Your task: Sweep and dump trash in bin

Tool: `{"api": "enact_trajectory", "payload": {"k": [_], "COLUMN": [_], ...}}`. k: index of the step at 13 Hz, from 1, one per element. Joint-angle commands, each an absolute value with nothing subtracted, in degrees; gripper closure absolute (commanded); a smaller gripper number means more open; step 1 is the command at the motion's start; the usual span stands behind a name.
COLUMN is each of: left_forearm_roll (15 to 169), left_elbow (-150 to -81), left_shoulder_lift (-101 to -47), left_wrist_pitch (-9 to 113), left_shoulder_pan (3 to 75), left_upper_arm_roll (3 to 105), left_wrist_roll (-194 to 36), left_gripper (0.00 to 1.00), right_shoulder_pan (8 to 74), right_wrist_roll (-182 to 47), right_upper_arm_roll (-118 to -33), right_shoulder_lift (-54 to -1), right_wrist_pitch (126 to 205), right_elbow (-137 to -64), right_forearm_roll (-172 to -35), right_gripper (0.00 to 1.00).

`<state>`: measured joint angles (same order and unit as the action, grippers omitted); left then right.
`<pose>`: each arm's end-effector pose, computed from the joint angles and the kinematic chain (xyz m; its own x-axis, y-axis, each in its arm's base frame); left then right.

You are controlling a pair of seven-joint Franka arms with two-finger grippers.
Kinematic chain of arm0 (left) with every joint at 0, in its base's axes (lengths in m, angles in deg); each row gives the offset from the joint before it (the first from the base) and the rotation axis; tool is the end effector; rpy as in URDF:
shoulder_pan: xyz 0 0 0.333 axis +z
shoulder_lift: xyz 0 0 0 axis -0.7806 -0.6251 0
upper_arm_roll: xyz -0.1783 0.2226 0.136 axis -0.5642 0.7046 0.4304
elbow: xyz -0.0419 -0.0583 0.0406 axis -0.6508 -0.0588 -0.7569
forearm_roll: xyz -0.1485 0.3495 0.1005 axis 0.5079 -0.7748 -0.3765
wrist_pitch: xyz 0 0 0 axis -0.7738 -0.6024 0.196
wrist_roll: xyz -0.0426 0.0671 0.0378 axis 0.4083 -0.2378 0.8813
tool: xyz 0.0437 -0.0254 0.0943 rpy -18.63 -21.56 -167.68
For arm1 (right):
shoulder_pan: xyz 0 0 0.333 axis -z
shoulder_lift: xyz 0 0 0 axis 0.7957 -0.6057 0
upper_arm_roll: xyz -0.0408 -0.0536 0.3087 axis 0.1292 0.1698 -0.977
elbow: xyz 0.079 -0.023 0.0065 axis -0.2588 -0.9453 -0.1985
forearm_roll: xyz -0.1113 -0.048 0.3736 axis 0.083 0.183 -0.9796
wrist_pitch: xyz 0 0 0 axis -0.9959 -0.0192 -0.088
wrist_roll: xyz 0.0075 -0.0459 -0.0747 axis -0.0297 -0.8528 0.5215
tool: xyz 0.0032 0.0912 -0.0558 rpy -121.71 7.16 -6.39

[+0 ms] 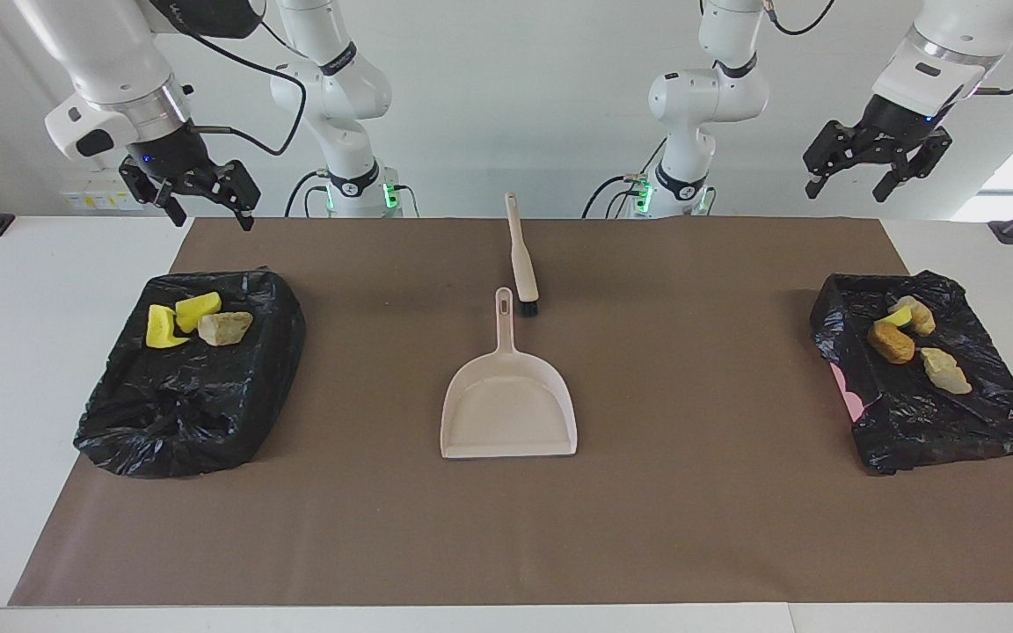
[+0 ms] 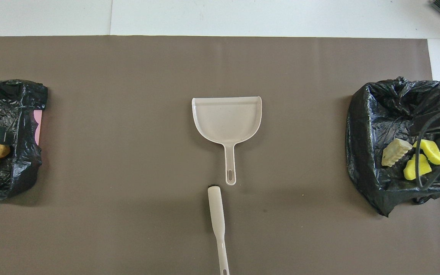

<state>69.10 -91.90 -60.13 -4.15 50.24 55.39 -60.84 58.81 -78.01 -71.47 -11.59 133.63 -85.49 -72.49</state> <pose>0.5147 -0.0290 0.6872 0.9951 -0.0969 0.0174 -0.0975 -0.9947 0.0333 0.5423 -0.0302 0.6393 0.9949 -0.0954 -0.0324 -0.0951 -0.9954 0.0098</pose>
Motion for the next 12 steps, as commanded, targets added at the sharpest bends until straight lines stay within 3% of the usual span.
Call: {"api": "enact_trajectory", "payload": {"k": [1, 12], "left_forearm_roll": [69.5, 69.3], "left_elbow": [-92.0, -92.2], "left_shoulder_lift": [-59.6, -59.2], "left_wrist_pitch": [-3.4, -4.2], "left_shoulder_pan": [50.4, 50.5], "left_upper_arm_roll": [55.5, 55.5], "left_wrist_roll": [-60.7, -61.2], "left_gripper": [0.00, 0.00], "right_shoulder_pan": [59.0, 59.0], "right_wrist_roll": [-78.7, -78.7], "right_upper_arm_roll": [-71.6, -71.6], "right_shoulder_lift": [-11.3, -11.3], "right_wrist_pitch": [133.2, 133.2], "right_elbow": [-85.2, -85.2], "right_forearm_roll": [-73.6, -73.6], "right_gripper": [0.00, 0.00]}}
